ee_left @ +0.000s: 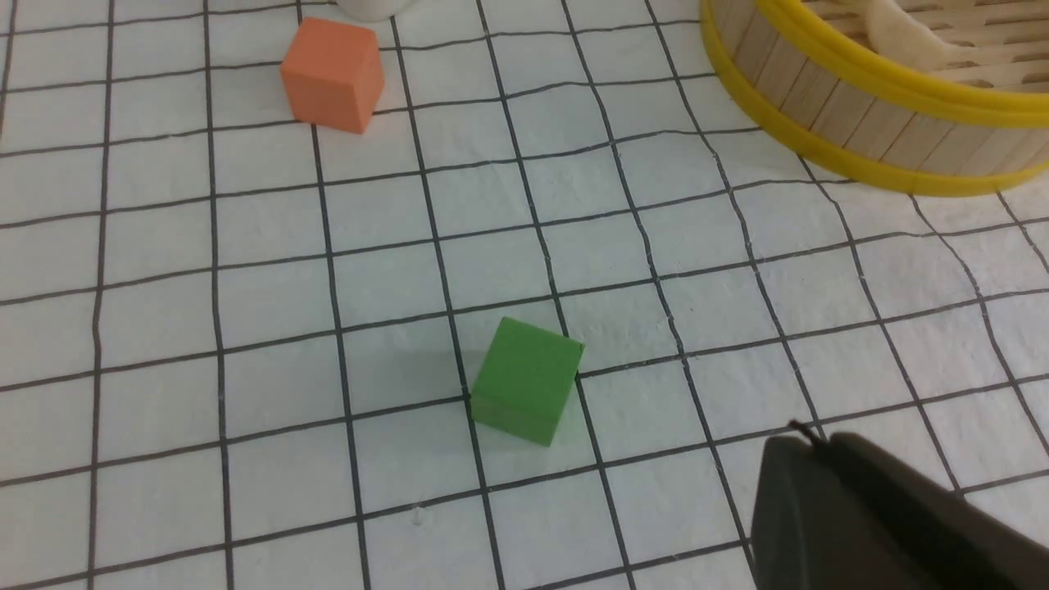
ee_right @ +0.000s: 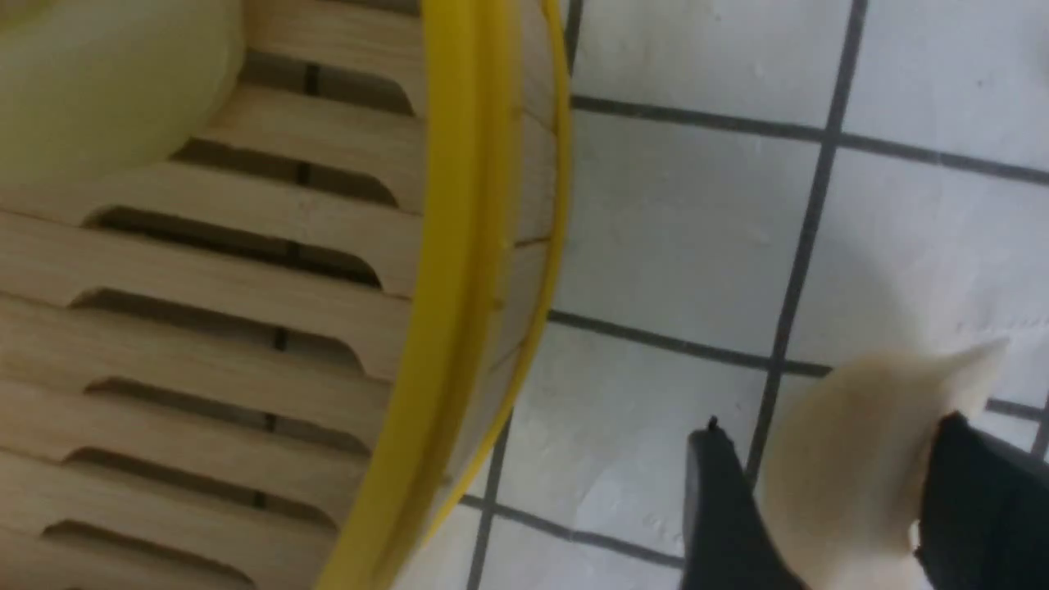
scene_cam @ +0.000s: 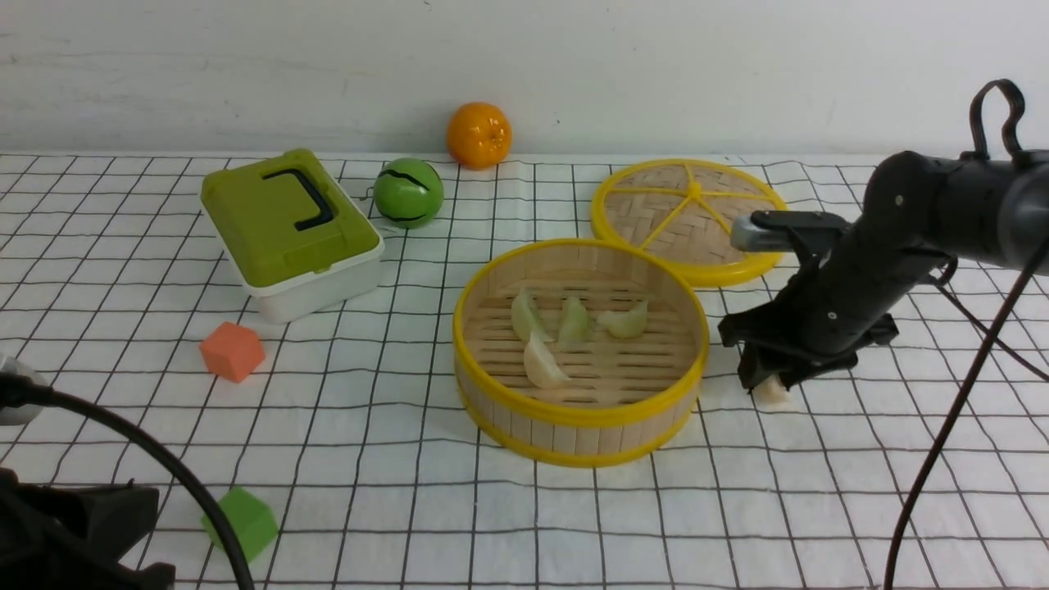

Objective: Put the dumplings into the steamer on the table with the white tablecloth.
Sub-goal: 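Reach for and grasp a dumpling lying on the table beside the steamer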

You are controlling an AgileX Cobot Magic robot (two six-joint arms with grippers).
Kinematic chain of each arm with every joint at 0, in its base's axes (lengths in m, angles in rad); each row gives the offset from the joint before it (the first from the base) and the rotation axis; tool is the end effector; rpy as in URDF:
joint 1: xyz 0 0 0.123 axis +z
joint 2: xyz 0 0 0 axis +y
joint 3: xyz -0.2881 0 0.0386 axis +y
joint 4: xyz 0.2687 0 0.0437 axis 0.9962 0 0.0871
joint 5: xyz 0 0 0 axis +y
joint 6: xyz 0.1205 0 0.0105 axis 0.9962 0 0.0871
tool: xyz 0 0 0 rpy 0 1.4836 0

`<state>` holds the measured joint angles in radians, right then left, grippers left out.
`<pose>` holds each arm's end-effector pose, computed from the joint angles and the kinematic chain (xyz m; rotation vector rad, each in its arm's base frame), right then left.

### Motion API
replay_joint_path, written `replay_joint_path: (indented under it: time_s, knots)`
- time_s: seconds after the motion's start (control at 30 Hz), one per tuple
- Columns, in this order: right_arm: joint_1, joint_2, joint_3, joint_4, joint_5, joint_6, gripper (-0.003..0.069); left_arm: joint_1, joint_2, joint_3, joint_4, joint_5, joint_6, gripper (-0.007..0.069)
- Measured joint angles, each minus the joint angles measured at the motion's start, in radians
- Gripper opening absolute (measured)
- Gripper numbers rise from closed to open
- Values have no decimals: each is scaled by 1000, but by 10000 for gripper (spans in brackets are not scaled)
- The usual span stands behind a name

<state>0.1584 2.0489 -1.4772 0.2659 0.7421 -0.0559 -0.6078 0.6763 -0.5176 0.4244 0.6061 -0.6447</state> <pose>0.4494 0.0936 0.1411 -0.0684 2.7923 0.3237 0.1528 -0.0717 0.2644 0.2177 2.1851 -0.2454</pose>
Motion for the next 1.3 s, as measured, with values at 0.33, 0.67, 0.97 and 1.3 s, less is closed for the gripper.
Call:
replay_joint_path:
  time_s: [0.33,0.67,0.97,1.3]
  knots:
    - [3,-6,-2,-80,42,43,90,0,0,0,0,0,0,21]
    - [2,-95,-1,-152,58,45,-22,0,0,0,0,-1,0,30]
    - [2,-56,-1,-117,-3,45,204,0,0,0,0,3,0,39]
    - [2,26,-5,-111,-33,45,241,0,0,0,0,4,0,46]
